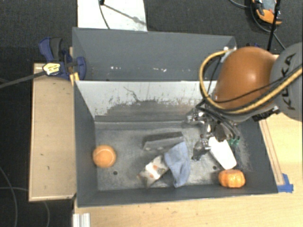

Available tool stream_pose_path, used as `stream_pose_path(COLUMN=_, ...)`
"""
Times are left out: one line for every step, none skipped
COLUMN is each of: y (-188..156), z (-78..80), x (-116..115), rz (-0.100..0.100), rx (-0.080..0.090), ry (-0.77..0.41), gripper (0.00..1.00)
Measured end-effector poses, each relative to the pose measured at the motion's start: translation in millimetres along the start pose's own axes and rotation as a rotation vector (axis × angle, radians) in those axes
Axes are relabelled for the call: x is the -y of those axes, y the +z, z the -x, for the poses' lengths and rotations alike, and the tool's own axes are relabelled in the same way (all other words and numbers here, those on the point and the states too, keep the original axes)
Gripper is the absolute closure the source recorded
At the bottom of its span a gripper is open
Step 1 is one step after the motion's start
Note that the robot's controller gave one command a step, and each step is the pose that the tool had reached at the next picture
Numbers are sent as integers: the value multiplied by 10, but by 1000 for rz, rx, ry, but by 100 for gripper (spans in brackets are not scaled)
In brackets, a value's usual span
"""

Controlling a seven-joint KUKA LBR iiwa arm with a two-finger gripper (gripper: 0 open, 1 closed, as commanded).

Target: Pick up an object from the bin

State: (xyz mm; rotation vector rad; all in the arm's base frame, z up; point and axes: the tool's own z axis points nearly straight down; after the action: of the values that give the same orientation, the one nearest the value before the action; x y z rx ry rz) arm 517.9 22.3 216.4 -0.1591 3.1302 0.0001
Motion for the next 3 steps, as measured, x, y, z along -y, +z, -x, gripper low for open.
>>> stream_pose_path(y=663, z=9, x=71, rz=0, rx=1, ry=-121, gripper=0)
stream_pose_path(y=1428, z=-34, x=57, rz=1, rx=-2, ry=-193, gripper=100)
stream_pose_path(y=1428, z=-34, x=57, rz=1, rx=-2, ry=-193, gripper=100)
